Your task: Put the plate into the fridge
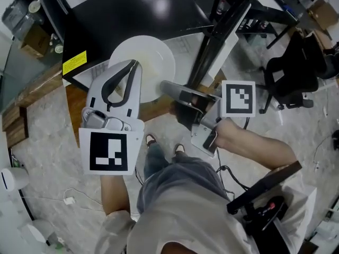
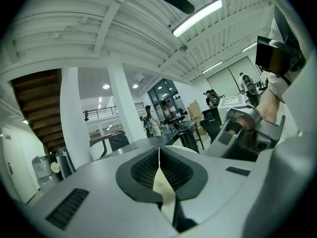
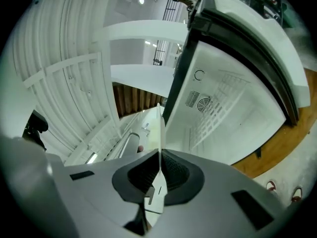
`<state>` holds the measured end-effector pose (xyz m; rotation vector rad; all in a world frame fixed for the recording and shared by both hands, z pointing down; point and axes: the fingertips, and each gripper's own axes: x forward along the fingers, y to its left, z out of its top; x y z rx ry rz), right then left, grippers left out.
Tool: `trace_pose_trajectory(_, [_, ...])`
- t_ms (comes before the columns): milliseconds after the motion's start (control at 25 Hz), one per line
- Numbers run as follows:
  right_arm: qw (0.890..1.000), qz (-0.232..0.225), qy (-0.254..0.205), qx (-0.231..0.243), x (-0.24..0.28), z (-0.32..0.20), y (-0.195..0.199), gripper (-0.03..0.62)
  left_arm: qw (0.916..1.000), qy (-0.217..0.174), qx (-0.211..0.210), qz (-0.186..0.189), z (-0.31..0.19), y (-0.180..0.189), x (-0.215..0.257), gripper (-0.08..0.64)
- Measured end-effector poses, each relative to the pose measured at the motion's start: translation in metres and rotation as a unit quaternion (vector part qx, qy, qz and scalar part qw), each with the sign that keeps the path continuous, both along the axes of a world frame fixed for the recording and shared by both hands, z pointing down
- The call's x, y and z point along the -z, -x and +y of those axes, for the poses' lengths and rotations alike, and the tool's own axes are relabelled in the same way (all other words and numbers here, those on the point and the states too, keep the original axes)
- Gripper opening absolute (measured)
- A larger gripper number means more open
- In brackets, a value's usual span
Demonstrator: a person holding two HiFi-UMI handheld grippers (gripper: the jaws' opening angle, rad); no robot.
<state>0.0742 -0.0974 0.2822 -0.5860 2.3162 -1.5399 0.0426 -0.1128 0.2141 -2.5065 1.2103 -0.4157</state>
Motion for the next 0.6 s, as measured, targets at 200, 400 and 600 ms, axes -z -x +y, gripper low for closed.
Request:
trace_pose_trajectory(200, [1.000, -0.007, 0.020, 0.001, -0.052, 0.047, -0.028, 0.025, 0.9990, 0.040, 0.008, 0.020, 0.056, -0.042, -0.061, 0.020])
trace_pose_trajectory(400, [0.998, -0.020, 0.045, -0.026, -0.102, 0.047, -0.042, 0.025, 0.9930, 0.091, 0.038, 0.065, 0.060, -0.046, -0.112, 0.020])
trace_pose_trajectory(600, [0.995, -0.045, 0.063, -0.057, -0.131, -0.002, -0.027, 0.025, 0.9886, 0.103, 0.072, 0.083, 0.025, -0.020, -0.134, 0.020])
